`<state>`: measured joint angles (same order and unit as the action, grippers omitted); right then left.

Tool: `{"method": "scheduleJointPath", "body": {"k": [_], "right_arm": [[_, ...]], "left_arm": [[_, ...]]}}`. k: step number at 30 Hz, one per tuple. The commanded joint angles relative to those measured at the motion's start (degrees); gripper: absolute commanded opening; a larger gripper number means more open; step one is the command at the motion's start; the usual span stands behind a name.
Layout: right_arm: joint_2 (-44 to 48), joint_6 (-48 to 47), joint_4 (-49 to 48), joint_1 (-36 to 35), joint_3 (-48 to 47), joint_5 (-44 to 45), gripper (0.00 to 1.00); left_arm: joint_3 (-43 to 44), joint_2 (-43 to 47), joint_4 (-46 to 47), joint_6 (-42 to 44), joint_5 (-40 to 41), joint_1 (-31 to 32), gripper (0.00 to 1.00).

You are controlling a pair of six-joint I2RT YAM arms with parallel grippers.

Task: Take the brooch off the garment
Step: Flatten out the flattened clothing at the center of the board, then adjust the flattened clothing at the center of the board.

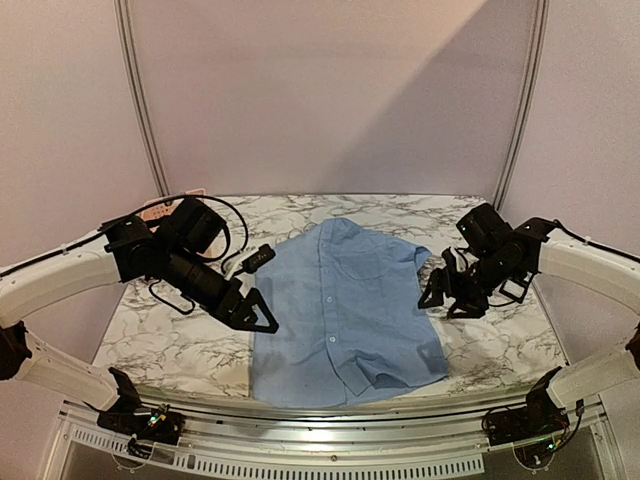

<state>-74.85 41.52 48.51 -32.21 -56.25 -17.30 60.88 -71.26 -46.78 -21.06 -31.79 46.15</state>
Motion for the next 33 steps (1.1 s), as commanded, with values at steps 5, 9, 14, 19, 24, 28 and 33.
{"method": "scheduleJointPath", "body": {"k": [5,9,14,19,24,28,33], "right_arm": [[1.2,-4.0,-9.0,-0.2,-5.5,6.8,0.88],[-1.3,-4.5,-15.5,0.2,-7.1,8.6,0.96],[-5.3,-4.4,-23.1,4.0,-7.5,5.2,0.98],[-9.7,-4.6,-28.9,6.9,-7.6,5.6,0.99],[-13.0,-5.4,-32.8,8.3,-7.9,4.3,0.97],[-17.1,-6.9,-32.3,8.4,-9.9,6.5,0.95],[-20.4,-7.1,-32.7,8.4,-11.0,9.0,0.92]], "left_arm": [[-0.9,-0.3,13.4,-7.9,12.1,-8.0,0.99],[-4.2,-2.7,22.4,-14.3,11.0,-12.1,1.0],[-4.2,-7.5,28.3,-18.0,13.5,-13.7,1.0],[-4.1,-12.7,29.8,-18.8,16.3,-16.4,1.0],[-3.8,-17.3,32.1,-19.0,16.3,-18.4,0.99],[-3.6,-20.7,32.4,-19.0,17.5,-19.5,0.99],[-3.8,-23.1,32.1,-18.0,20.7,-20.7,1.0]]}}
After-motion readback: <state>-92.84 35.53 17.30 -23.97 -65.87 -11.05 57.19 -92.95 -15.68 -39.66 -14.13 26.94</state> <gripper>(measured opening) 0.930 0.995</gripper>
